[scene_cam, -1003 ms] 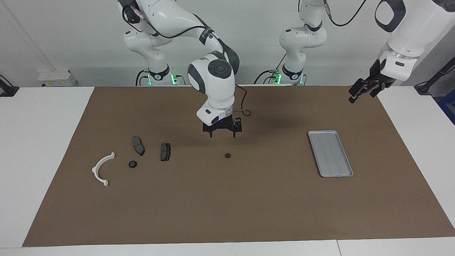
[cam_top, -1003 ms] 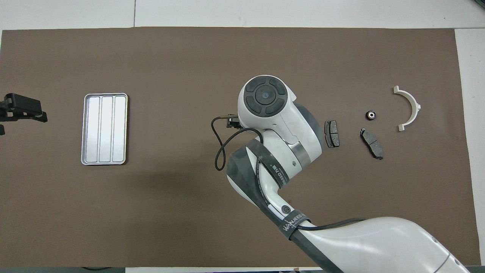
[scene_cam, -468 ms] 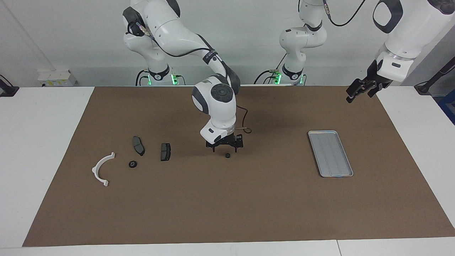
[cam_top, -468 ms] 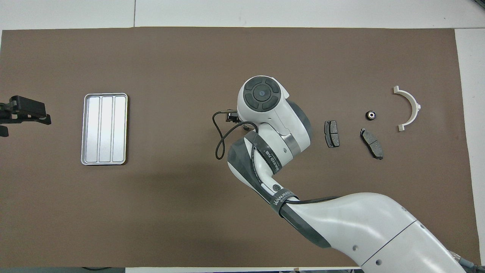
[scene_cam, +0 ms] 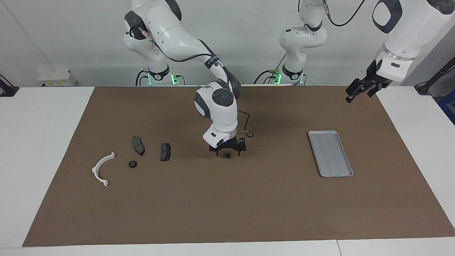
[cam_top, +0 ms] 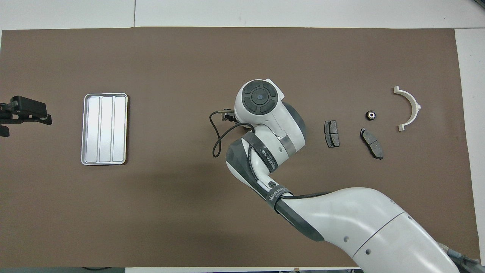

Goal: Place bearing gear from tray to pile

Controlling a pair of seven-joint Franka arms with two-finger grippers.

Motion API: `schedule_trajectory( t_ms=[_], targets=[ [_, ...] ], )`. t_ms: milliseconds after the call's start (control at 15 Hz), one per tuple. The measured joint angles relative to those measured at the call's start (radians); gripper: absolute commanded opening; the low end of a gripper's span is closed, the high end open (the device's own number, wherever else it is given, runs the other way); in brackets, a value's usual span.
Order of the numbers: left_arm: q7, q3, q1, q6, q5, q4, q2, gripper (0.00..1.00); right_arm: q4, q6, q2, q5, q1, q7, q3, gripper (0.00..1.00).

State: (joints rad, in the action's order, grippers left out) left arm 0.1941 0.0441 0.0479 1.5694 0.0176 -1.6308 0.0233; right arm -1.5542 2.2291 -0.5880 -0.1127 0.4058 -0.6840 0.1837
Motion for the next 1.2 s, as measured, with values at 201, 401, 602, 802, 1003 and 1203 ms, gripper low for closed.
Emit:
schedule_trajectory(
  t_ms=[201,401,602,802,1003,1203],
  targets=[
    [0.0,0.002,0.0,0.0,0.0,0.0,0.0,1.0,-0.005,0.018,-0.012,-0.004,0.001,0.0,0.0,0.96],
    [0.0,0.002,-0.004,0.0,0.0,0.0,0.0,1.0,-0.026,0.033,-0.023,-0.007,0.001,0.0,-0.001,0.95],
    [0.0,0.003,-0.027,0.0,0.0,-0.001,0.0,1.0,-0.04,0.034,-0.025,-0.008,0.001,0.0,0.0,0.94],
    [0.0,-0.001,-0.052,0.0,0.0,-0.001,0.0,1.0,-0.043,0.034,-0.025,-0.008,0.007,-0.003,0.001,0.69],
    [0.0,-0.018,-0.084,0.003,0.0,-0.002,0.0,1.0,-0.048,0.034,-0.024,-0.008,0.008,-0.004,0.001,0.0],
    [0.0,-0.018,-0.093,0.006,0.0,-0.002,0.0,1.0,-0.05,0.026,-0.017,-0.009,0.007,-0.004,-0.001,0.0]
  ],
)
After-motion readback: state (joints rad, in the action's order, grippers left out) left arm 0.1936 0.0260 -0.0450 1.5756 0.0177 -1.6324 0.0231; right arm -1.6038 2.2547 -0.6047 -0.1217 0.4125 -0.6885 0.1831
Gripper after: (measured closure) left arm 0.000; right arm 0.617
